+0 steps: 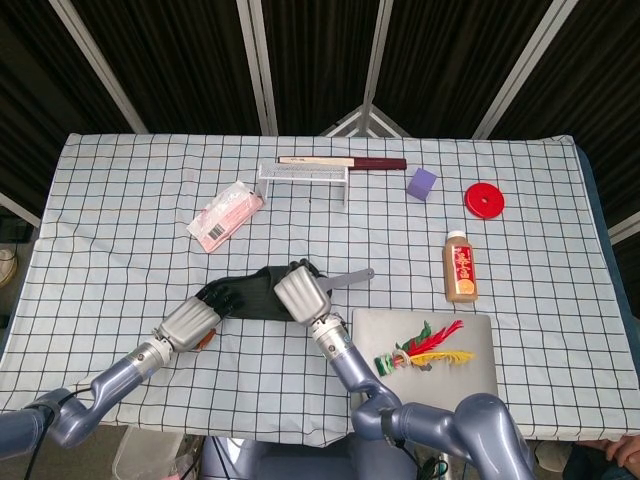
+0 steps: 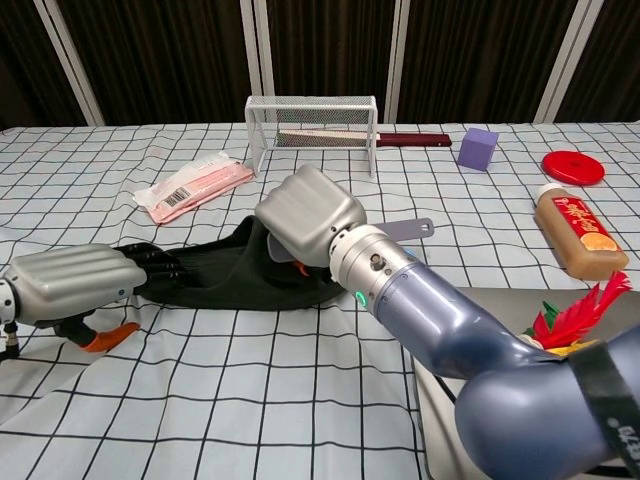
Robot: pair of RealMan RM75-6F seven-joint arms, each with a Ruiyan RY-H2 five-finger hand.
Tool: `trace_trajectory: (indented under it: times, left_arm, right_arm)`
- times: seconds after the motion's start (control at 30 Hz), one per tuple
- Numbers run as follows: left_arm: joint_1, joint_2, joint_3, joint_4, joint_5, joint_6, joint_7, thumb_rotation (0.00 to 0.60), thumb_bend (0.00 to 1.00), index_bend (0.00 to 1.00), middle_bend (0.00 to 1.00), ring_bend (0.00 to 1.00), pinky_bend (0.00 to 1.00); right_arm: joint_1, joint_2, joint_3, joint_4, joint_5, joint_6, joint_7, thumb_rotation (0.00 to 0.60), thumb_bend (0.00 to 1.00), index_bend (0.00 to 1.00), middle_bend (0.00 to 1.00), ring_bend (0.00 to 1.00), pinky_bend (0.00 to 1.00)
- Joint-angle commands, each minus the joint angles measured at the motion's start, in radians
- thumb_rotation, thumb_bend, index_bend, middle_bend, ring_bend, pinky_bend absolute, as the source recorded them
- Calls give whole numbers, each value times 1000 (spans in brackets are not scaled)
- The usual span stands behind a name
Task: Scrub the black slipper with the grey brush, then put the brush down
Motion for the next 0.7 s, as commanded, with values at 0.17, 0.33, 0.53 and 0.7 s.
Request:
trace_trajectory:
  times: [0.17,0.33,0.53,0.7]
  left_arm:
    - [-8,-1,-11,-10,-18,-11,18,600,632,99,113,25,0]
    - [-12,-3,-15,-20,-27,-16,33,600,632,99,113,25,0]
    - [-10,1,-17,-35,-37,-12,52,600,609,95,109,25,0]
    - [24,26,9,-57,-6,53,45,600,504,43,86,25,0]
  right_arm:
    - [6,-8,10,32,9,9,-49,600,627,764,644,470,567]
    - [1,-1,9,33,17,10,-87,600,627,764,644,470,567]
    - [-7,21,22,-10,19,38,-105,600,628,764,644,470,567]
    - [-25,61,25,-96,8,86,-135,600,628,764,644,469,567]
